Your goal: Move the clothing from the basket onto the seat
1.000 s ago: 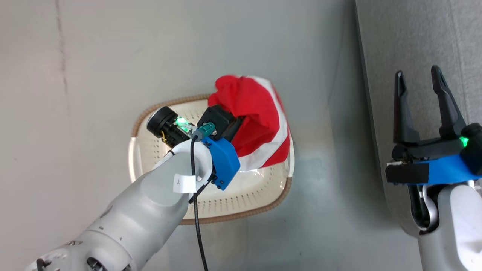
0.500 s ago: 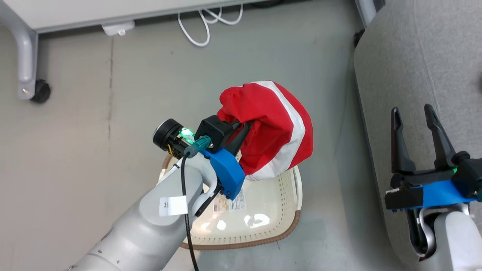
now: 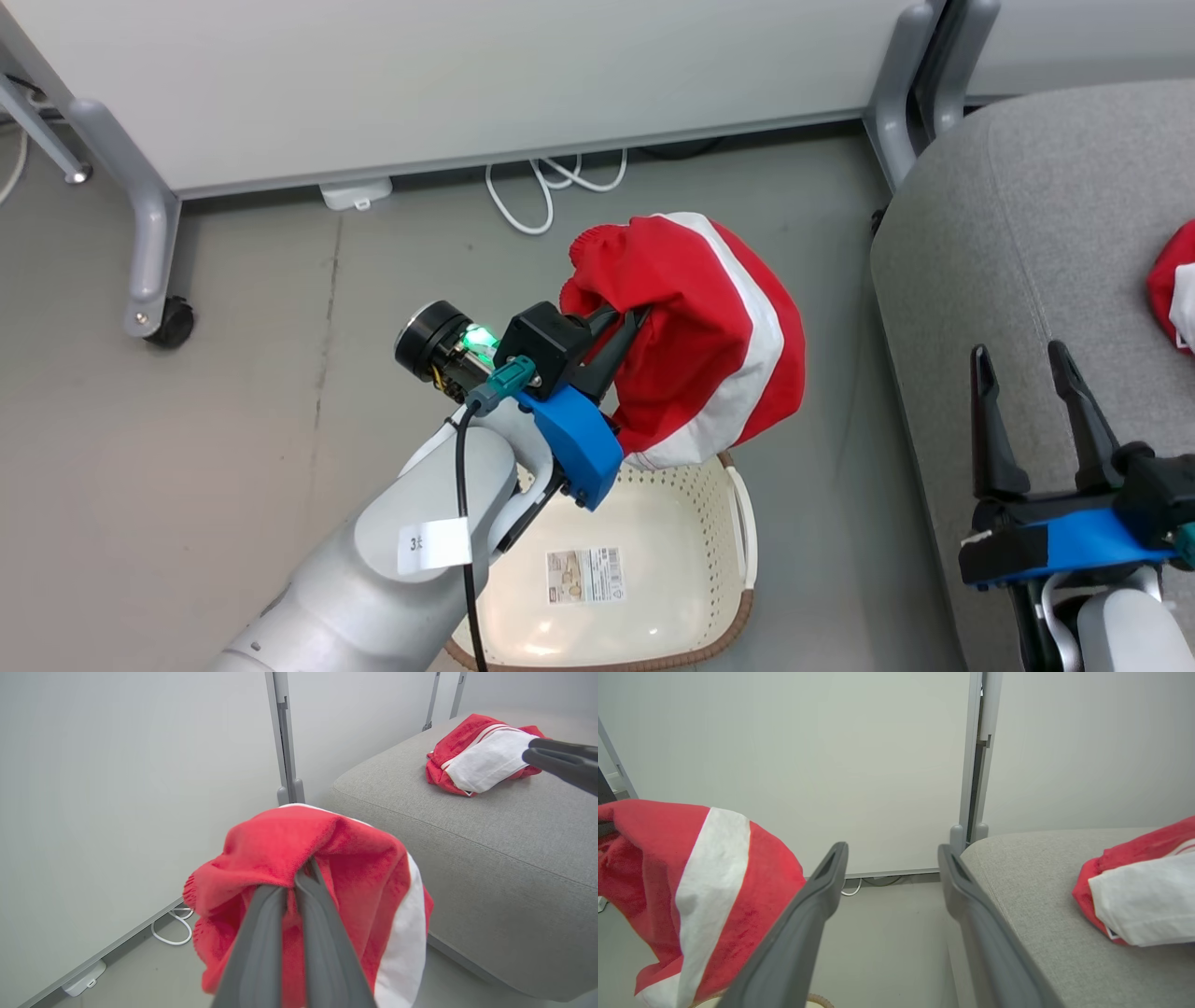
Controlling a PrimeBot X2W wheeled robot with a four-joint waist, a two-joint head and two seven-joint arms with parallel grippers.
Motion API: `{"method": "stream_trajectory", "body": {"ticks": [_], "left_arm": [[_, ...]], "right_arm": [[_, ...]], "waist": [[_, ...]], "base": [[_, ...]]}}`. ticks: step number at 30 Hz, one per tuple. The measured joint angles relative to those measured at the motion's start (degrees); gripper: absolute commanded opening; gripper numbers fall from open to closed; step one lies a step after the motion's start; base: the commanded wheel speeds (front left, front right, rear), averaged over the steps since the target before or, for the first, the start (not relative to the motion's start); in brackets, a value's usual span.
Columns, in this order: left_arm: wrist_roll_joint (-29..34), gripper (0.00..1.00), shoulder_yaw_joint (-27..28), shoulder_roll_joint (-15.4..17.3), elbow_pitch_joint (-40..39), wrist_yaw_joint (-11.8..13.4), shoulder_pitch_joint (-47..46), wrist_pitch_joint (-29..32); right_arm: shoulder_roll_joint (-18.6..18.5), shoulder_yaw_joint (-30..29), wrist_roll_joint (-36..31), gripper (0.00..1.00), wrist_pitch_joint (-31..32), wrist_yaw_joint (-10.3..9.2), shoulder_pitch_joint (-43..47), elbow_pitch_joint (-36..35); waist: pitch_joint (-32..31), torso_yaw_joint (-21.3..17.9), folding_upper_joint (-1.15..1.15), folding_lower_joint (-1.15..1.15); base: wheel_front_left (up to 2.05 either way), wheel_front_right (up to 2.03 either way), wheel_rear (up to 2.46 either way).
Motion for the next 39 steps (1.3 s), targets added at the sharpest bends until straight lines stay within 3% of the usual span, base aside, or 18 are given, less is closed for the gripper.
{"method": "stream_trajectory", "body": {"ticks": [13,26,39], "left_arm": [[0.3,0.0,1.5,0.0,-3.1,0.0,0.6,0.0],[-0.2,0.0,1.3,0.4,-3.7,0.0,0.9,0.0],[-0.5,0.0,1.0,0.4,-4.1,0.0,1.1,0.0]], "right_arm": [[0.5,-0.4,0.1,1.0,0.0,0.0,4.2,0.9],[0.7,0.8,0.2,1.0,0.0,0.0,4.9,0.3],[-2.8,12.1,-0.5,1.0,0.0,0.0,-0.8,-1.6]], "waist": [[-5.7,0.7,0.0,0.0],[-7.4,0.8,0.0,0.01],[-6.7,1.2,0.0,0.01]], "base": [[0.0,0.0,0.0],[0.0,0.0,0.0],[0.0,0.0,0.0]]}}
